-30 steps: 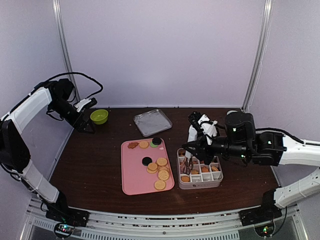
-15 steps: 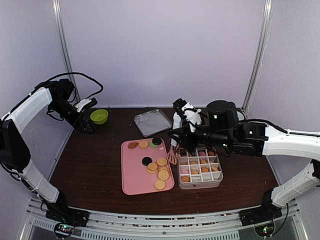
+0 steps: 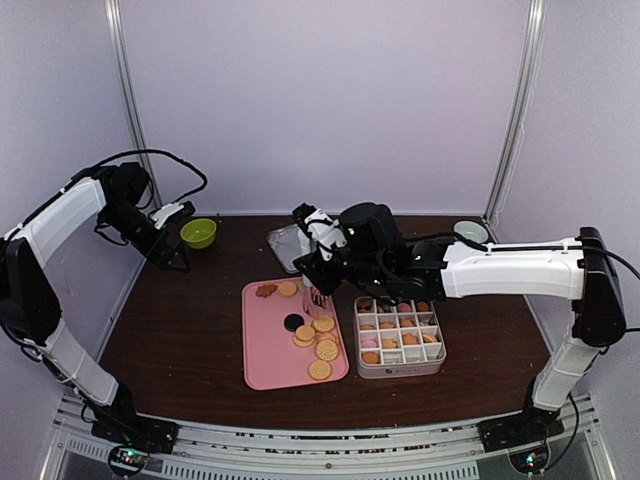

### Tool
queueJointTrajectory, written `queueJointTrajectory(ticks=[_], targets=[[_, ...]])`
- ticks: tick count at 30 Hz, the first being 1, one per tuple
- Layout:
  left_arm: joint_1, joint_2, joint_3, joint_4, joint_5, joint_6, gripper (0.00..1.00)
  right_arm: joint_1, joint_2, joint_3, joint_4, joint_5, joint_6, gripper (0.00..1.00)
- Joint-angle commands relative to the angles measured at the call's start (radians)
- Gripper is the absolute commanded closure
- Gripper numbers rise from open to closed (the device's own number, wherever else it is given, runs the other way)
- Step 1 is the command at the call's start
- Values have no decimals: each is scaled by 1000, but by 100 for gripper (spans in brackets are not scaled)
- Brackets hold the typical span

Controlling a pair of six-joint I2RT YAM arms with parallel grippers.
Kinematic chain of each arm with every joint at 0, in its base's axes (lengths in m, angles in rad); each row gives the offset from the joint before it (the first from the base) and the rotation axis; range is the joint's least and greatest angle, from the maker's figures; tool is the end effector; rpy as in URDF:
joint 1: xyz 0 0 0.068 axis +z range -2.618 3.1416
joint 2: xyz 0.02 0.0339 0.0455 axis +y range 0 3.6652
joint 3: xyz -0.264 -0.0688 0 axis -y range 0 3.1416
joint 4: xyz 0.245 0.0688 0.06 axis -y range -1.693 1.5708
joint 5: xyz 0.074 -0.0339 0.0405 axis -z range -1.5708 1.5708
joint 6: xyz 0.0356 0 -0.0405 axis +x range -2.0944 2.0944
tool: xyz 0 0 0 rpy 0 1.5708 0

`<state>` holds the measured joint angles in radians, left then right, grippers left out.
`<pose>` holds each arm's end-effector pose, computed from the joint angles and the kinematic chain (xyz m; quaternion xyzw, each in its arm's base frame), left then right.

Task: Pack the cookies
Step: Adjust the fake cookies on the plate.

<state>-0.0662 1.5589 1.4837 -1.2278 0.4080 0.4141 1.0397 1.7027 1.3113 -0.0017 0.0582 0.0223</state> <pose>0.2923 -0.0335 0.3160 0.2571 0.9362 -0.1751 0.1635 0.2070 0.3484 0.2952 -0.3907 0.7338 0.2603 0.4910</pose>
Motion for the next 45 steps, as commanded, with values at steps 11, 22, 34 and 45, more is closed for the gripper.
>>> queueJointTrajectory(ticks=[11,22,34,45], targets=[[-1,-27,-38,37,17,18,2,50,56,43,95,-27,3,63],[-2,-26,-41,38,15,17,2,54,123,42,99,19,-5,63],[-2,-25,-27,30,17,14,2,75,105,-19,91,35,-27,62],[-1,-16,-7,21,21,12,2,82,51,-107,134,-83,44,66]])
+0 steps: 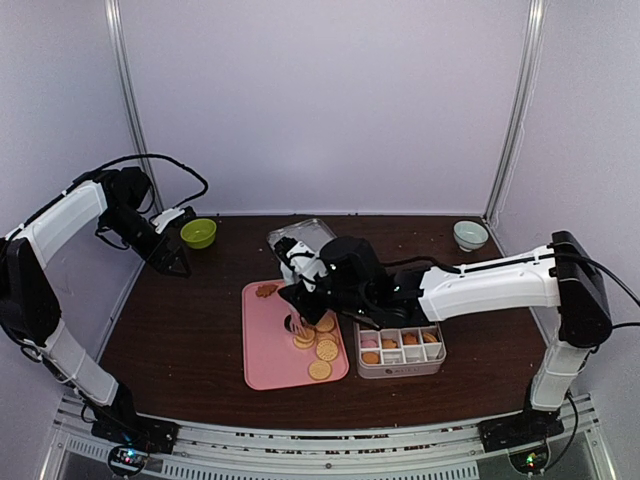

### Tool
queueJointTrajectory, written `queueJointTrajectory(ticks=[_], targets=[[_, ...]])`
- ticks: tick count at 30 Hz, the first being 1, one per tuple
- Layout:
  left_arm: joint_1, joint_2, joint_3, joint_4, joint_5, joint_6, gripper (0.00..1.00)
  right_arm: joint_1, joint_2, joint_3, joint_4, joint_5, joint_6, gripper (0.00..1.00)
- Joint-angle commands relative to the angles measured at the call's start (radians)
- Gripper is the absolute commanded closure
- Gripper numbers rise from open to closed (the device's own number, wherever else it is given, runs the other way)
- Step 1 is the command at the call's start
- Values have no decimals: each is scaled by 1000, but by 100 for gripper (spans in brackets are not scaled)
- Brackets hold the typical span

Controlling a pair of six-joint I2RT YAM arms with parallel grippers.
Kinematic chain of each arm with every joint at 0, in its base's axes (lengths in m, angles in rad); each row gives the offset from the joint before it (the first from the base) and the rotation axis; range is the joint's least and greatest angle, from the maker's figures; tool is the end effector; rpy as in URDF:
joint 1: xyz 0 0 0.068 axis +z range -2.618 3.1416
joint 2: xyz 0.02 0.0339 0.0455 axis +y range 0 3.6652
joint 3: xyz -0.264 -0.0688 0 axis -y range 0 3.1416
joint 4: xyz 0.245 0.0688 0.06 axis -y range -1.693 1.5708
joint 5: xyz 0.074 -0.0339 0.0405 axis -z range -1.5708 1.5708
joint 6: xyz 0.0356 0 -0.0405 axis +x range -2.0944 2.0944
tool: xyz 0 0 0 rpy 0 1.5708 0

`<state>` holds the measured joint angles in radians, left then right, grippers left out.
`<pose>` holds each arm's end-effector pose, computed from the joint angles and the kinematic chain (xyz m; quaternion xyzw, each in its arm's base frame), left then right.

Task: Pack the cookies
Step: Adjust the fake cookies on the plate, then pick up the fake cookies from the plate.

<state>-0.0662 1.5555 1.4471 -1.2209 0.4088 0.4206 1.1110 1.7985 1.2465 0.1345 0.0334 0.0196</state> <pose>0.2900 -0.0334 0.3070 0.2580 0.9375 -0.1776 0.1516 0.1874 0.3757 0.2489 -0.4272 0.7212 0.2802 0.4678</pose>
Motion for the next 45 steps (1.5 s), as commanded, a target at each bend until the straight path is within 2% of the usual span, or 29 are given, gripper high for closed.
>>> queueJointTrajectory(ticks=[1,25,45], targets=[[-3,-13,30,13,21,6,2,12,-53,-48,-3,-65,51,66],[-3,-22,18,15,24,8,2,8,-140,-42,-18,-147,72,62],[-1,-25,14,17,12,10,2,32,-45,-49,-1,-63,25,62]])
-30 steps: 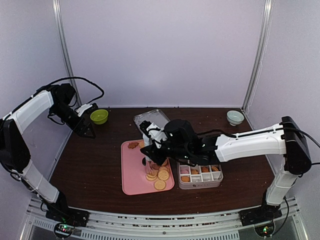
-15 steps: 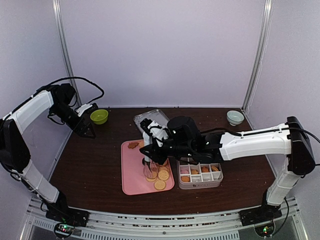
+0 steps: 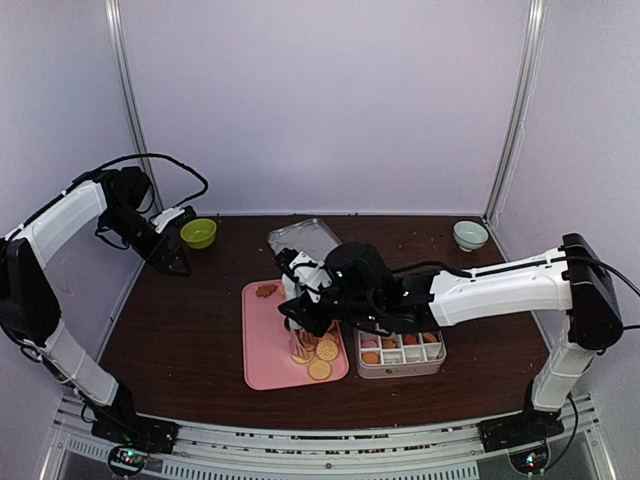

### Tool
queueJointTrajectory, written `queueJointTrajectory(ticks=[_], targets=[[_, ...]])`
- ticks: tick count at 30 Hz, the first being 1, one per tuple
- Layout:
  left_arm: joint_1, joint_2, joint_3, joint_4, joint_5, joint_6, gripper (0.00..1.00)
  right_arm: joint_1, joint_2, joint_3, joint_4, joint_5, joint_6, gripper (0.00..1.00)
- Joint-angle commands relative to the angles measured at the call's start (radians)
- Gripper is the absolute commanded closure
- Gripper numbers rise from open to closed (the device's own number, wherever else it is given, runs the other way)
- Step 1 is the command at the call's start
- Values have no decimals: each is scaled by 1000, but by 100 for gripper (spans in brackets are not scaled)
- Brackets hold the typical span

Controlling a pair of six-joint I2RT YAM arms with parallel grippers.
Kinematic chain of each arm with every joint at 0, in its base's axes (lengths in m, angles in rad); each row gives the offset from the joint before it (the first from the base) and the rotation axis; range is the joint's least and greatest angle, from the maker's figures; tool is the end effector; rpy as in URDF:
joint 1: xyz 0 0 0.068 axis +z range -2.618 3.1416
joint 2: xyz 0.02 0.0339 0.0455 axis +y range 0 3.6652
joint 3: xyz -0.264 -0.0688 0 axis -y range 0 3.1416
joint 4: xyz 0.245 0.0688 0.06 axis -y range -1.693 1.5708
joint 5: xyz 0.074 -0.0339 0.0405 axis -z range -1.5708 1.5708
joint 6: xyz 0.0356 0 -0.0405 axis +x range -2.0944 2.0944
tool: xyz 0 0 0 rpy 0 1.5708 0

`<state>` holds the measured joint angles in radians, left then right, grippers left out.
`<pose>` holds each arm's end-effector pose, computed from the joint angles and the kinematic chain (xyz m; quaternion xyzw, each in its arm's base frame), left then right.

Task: Pack the cookies
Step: Pick up the fake cookies from the plate.

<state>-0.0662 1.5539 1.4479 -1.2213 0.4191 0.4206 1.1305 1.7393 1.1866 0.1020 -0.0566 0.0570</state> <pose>0.2896 -0.0337 0.3078 0.2585 0.9362 -0.1823 0.1533 0.1699 0.3653 0.2485 -0.4460 0.7201 0.3170 0.4267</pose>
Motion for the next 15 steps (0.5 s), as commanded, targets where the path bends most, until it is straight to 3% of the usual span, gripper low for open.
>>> queueJointTrajectory(ticks=[1,8,15], targets=[[-2,-23,13,17,1,10,2,14,16,9,31,28,-13,62],[-2,-21,8,17,6,11,2,16,14,-3,34,50,-8,66],[-2,-24,0,17,8,10,2,6,-9,14,38,86,0,88]])
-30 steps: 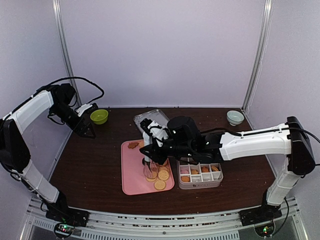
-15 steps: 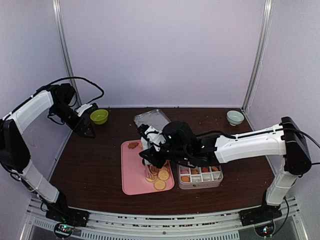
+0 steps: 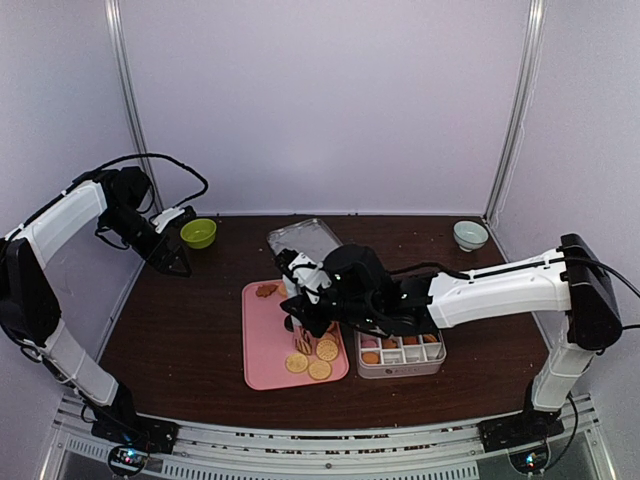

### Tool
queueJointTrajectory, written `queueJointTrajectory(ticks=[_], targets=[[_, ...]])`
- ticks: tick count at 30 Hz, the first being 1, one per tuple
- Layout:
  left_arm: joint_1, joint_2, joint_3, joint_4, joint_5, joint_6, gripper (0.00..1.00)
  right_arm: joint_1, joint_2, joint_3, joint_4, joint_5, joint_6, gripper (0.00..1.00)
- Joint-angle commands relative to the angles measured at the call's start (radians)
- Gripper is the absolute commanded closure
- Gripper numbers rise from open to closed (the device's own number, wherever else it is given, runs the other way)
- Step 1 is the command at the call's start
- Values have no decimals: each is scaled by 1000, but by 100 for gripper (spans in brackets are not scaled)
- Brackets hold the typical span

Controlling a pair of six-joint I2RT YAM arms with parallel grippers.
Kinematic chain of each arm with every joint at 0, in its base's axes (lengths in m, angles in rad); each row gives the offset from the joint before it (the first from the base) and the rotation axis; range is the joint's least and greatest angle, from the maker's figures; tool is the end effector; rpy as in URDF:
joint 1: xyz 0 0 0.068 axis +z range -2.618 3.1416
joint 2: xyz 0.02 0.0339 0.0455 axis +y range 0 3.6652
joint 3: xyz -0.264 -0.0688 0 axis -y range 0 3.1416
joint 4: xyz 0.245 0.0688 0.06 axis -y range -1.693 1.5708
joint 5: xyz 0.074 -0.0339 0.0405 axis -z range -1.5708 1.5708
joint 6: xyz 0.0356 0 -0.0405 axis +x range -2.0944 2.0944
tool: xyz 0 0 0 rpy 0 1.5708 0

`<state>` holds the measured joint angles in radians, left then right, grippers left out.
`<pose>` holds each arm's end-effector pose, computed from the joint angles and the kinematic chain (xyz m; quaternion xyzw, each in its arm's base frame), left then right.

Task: Pack the cookies
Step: Pick up the fake cookies from the plate, then place the fake cookies in the empty pocket of the box.

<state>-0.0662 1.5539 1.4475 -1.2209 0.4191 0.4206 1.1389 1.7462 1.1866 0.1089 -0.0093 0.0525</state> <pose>0.2896 -0.0337 0.3077 0.2585 0.9362 -0.1823 0.1533 0.1689 0.3672 0.2465 -0.4400 0.7240 0.3013 0.4375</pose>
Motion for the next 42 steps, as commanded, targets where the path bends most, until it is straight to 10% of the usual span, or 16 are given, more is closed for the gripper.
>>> queueJointTrajectory(ticks=[1,26,42], targets=[[-1,-23,1,17,9,10,2,-4,-18,16,29,42,3,90],[-2,-6,24,15,42,7,2,-188,-600,-237,-388,-107,-20,100],[-3,-2,28,4,53,1,2,-205,-672,-321,-430,-117,-13,100]])
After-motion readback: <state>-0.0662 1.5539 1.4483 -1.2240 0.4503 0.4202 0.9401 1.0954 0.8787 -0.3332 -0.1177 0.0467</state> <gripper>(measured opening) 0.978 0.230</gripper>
